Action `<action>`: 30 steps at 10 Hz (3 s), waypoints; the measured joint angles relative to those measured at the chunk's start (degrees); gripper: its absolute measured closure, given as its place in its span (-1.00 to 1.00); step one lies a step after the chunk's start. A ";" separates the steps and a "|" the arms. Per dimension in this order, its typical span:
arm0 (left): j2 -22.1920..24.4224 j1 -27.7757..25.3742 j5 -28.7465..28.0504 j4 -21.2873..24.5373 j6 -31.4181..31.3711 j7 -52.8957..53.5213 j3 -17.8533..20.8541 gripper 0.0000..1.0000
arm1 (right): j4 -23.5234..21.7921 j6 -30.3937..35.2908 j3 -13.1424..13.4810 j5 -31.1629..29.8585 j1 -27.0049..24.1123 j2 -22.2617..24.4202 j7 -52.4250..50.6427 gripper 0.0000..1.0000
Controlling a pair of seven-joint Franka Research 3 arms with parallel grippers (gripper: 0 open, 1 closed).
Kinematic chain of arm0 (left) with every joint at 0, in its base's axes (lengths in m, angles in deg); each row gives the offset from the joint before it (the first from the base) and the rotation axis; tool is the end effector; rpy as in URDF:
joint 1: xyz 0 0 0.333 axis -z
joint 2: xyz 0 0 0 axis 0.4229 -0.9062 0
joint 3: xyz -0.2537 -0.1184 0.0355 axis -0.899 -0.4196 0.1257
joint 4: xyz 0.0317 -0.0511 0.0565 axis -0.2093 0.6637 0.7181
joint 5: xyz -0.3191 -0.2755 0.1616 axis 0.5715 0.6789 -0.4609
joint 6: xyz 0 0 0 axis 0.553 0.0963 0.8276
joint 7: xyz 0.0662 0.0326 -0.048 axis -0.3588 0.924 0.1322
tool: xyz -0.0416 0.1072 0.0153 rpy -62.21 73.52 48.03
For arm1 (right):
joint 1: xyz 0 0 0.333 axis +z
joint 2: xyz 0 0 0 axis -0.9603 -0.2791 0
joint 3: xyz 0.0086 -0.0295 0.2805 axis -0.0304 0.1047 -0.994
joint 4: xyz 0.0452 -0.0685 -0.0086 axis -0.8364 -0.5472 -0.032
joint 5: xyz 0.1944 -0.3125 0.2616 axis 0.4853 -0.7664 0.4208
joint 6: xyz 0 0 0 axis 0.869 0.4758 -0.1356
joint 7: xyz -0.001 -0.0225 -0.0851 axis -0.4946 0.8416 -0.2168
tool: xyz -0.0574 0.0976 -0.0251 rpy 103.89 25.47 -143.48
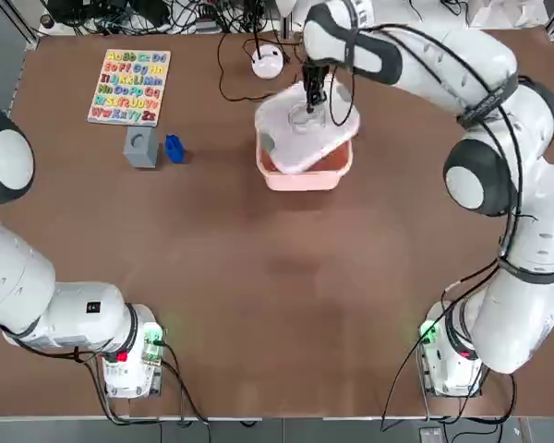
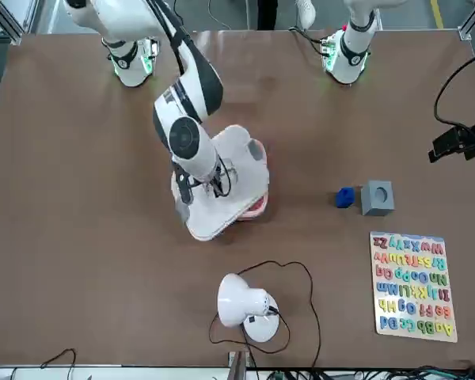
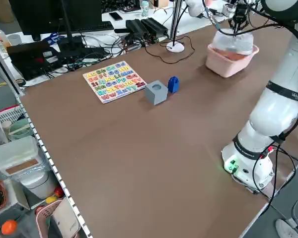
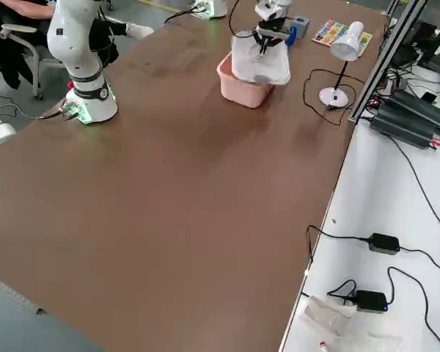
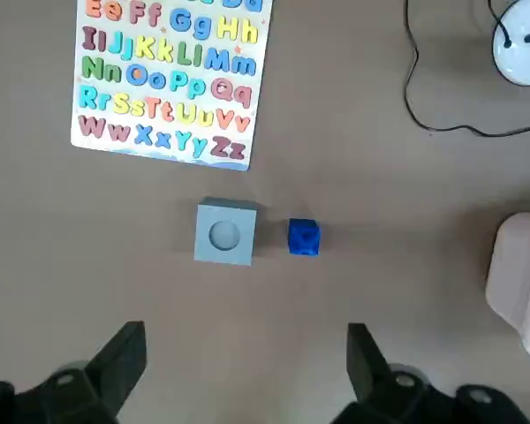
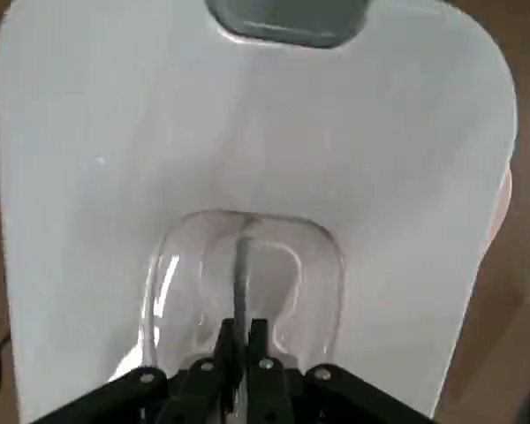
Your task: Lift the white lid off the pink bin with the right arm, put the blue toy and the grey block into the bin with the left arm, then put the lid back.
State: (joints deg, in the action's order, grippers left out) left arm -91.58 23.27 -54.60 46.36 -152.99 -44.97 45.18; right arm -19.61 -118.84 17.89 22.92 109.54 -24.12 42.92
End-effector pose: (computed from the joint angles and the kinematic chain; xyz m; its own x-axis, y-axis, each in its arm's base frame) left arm 0.6461 0.0017 0.5918 0.9976 0.0580 -0.0382 0.0597 -0.9972 0.0456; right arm 0.5978 0.4421 0.3491 0.3688 -0.9112 -0.1838 -0.9178 -0.3882 0.0830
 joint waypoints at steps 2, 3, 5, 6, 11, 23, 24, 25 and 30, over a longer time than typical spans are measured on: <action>0.00 0.01 0.00 0.00 0.00 0.00 0.00 -1.00 | 1.01 5.23 0.17 0.00 -2.49 3.52 -4.56 0.84; -0.12 0.02 0.00 0.10 -0.01 0.00 0.00 -1.00 | 1.27 7.28 0.26 0.00 -4.03 4.81 -7.03 0.84; -1.72 0.24 0.03 1.32 -1.42 0.00 -0.03 -1.00 | 1.31 10.23 0.49 -0.14 -7.07 6.04 -13.59 0.84; -2.54 0.39 0.06 3.39 -4.69 -0.02 -0.21 -1.00 | 1.32 11.94 0.66 -0.39 -8.81 6.17 -18.10 0.84; -2.11 1.22 0.06 21.51 -26.23 -3.42 -5.95 -1.00 | 1.16 14.41 0.91 -7.90 -19.06 6.16 -37.20 0.84; -3.16 0.98 -6.42 59.26 -66.56 -2.54 -9.46 -0.49 | 0.92 15.03 0.78 -12.37 -21.91 6.15 -52.37 0.84; -3.86 0.96 -6.43 59.23 -67.32 -2.54 -9.46 -0.45 | 0.92 15.10 0.78 -12.37 -21.92 6.15 -52.41 0.84; -4.25 0.87 -6.43 59.20 -68.14 -2.54 -9.46 -0.44 | 0.92 15.12 0.78 -12.37 -21.93 6.15 -52.43 0.84; -5.77 -0.08 -6.43 58.93 -70.90 -2.60 -9.45 -0.22 | 0.89 15.26 0.78 -12.37 -22.06 6.14 -52.45 0.84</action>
State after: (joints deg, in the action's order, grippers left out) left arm -97.34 23.20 -61.03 105.28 -223.89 -47.57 35.73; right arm -18.72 -103.59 18.67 10.56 87.49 -17.98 -9.54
